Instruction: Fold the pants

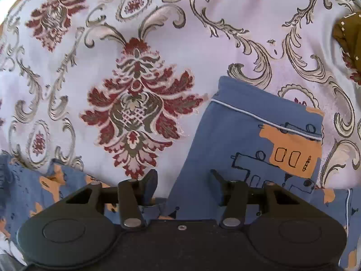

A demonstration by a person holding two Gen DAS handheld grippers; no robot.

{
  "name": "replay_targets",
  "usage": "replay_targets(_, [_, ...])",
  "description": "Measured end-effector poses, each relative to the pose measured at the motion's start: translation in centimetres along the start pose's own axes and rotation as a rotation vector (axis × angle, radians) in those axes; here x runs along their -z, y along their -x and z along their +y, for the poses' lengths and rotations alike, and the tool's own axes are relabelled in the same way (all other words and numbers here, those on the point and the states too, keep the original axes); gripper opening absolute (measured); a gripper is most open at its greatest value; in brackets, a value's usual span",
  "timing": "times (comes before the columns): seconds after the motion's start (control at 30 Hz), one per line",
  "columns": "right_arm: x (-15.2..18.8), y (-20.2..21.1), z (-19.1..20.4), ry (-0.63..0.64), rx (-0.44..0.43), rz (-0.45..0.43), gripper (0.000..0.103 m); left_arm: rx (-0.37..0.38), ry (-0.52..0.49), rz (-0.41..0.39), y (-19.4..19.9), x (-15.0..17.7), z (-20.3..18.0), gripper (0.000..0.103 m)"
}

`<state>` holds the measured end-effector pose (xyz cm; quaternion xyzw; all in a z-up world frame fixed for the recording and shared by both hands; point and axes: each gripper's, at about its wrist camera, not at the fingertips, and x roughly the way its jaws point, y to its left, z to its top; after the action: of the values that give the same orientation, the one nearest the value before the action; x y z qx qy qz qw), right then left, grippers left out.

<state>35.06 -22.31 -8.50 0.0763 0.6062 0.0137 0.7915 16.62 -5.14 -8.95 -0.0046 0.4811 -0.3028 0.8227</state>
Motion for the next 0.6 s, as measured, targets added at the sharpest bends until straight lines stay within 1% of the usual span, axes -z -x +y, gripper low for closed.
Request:
replay_targets(0.03, [0.0,0.0,0.1,0.004,0.011,-0.001,0.034,-0.003,-0.004,-0.001,0.0,0.0,-0.1,0.021])
replay_targets(0.07, [-0.1,0.0,0.1,0.005,0.019,-0.003,0.029,-0.004,-0.006,-0.003,0.1,0.0,-0.1,0.019])
replay_targets(0.1, [-0.2,-0.1,0.2,0.004,0.026,-0.003,0.019,-0.003,-0.006,-0.005,0.1,0.0,-0.2,0.018])
replay_targets(0.13, [-0.3,-0.1,0.3,0.005,0.031,-0.005,0.012,-0.003,-0.006,-0.009,0.2,0.0,-0.2,0.017])
replay_targets(0.17, [-0.3,-0.1,0.3,0.006,0.033,-0.010,0.009,-0.003,-0.006,-0.011,0.3,0.1,-0.1,0.015])
replay_targets(0.23, [-0.3,0.1,0.2,0.004,0.018,-0.018,0.000,-0.006,-0.003,-0.013,0.4,0.0,-0.1,0.013])
replay_targets(0.33, [-0.1,1.2,-0.2,-0.010,0.005,-0.057,0.000,-0.009,-0.002,-0.019,0.5,0.0,-0.1,0.009])
replay_targets(0.4, [0.4,2.8,-1.0,-0.029,-0.019,-0.113,0.000,-0.011,-0.006,-0.023,0.6,0.0,0.0,0.007])
replay_targets(0.5, [1.9,5.9,-2.5,-0.053,-0.041,-0.227,0.000,-0.014,-0.017,-0.035,1.0,0.0,-0.1,0.004])
replay_targets(0.6, [4.9,9.6,-4.4,-0.080,-0.051,-0.354,0.000,-0.016,-0.039,-0.065,1.6,0.0,-0.6,0.002])
